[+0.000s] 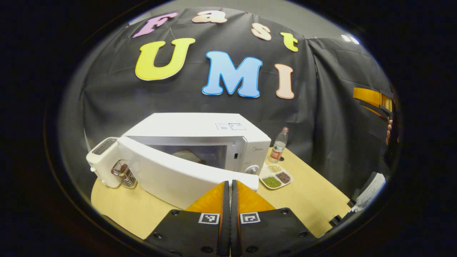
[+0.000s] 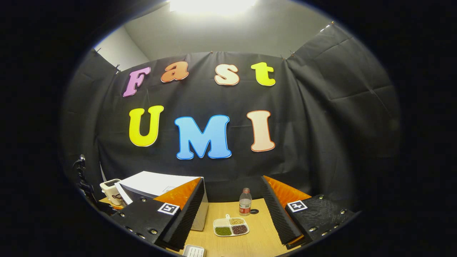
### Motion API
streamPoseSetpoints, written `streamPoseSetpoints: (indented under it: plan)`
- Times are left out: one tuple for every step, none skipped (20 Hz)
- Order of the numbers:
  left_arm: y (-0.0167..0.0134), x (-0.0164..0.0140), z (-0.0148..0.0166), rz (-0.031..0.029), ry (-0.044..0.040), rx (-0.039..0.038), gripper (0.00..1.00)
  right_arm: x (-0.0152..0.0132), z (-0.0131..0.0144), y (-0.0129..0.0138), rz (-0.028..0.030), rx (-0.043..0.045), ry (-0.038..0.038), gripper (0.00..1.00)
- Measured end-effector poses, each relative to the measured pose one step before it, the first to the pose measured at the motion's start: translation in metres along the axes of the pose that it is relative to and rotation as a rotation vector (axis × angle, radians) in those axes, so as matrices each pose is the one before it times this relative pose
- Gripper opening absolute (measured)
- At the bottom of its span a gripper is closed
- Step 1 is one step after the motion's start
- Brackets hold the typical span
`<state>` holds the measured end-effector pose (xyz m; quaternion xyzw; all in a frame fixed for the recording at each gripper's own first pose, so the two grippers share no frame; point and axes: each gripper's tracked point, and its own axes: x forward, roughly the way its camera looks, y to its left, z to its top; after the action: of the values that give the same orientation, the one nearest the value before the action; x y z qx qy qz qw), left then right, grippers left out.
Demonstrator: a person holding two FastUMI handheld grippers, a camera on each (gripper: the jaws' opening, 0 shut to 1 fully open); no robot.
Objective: Open the microwave oven with the left hand, put the food in, and close the microwave oven.
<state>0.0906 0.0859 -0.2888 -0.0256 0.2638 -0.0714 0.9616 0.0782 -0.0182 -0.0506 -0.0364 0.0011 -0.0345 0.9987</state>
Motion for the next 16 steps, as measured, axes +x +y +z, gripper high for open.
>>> streamPoseSetpoints:
  plan:
    - [-0.00126,0.00502,0.00108,0.00026,-0.00037,-0.00414,0.07,0.00147,0.00015,-0.0019,-0.00043,0.00261,0.00095,0.94]
    - [-0.00124,0.00509,0.00127,0.00036,-0.00051,-0.00308,0.07,0.00174,-0.00143,-0.00228,0.00048,0.0041,0.0021,0.94]
    - [-0.00075,0.00456,0.00244,0.00015,-0.00073,-0.00105,0.07,0.00075,-0.00012,-0.00152,0.00196,0.00364,0.00208,0.94]
    - [-0.00111,0.00431,0.00177,0.00085,-0.00003,0.00081,0.07,0.00115,-0.00059,-0.00137,0.00126,-0.0006,0.00149,0.94]
    - [-0.00105,0.00548,0.00152,0.00111,-0.00055,0.00165,0.07,0.00165,-0.00045,-0.00231,-0.00146,-0.0046,0.00321,0.94]
    - [-0.00081,0.00357,0.00254,0.00235,0.00006,-0.00003,0.07,0.00106,-0.00259,-0.00259,-0.00009,-0.00272,0.00404,0.94]
    - [0.00094,0.00589,0.00088,0.00222,0.00078,-0.0004,0.07,0.00147,-0.0013,-0.00177,-0.00025,0.00184,0.0037,0.94]
    - [-0.00099,0.00444,0.00175,0.00236,-0.00025,-0.0022,0.07,0.00277,-0.00158,-0.00129,0.00149,0.00472,0.00504,0.94]
    - [0.00069,0.00437,0.00154,0.00773,-0.00082,-0.00422,0.07,0.00276,-0.00318,-0.00081,0.00378,0.00613,0.00999,0.94]
    - [0.00308,0.00524,0.00073,0.02051,0.00202,-0.00393,0.09,0.00289,-0.00284,-0.00068,0.00226,0.00777,0.00981,0.94]
    - [0.00156,0.0057,-0.0006,0.0146,0.00705,-0.00547,0.07,0.00247,-0.00085,-0.00085,0.00033,0.00786,0.00584,0.94]
    - [-0.00012,0.00577,0.00084,0.00295,0.00359,-0.00817,0.07,0.00107,0.00071,-0.00032,0.00268,0.00615,-0.00109,0.94]
    - [-0.00186,0.00462,0.00228,-0.00153,-0.00146,-0.00788,0.07,0.00168,0.00077,-0.00037,0.00202,0.0013,-0.00383,0.94]
    - [-0.00132,0.00508,0.00221,-0.00054,-0.00194,-0.003,0.05,0.0018,-0.00023,-0.0012,0.00035,-0.00278,-0.00258,0.94]
    - [-0.00195,0.00218,0.00184,-0.00089,0.00153,-0.00122,0.07,0.00085,-0.00096,-0.00114,-0.00103,-0.00471,-0.0001,0.94]
    - [-0.00049,0.00466,0.00144,-0.00105,0.0005,-0.00202,0.07,0.00193,-0.00092,-0.002,-0.00128,-0.00333,0.0003,0.94]
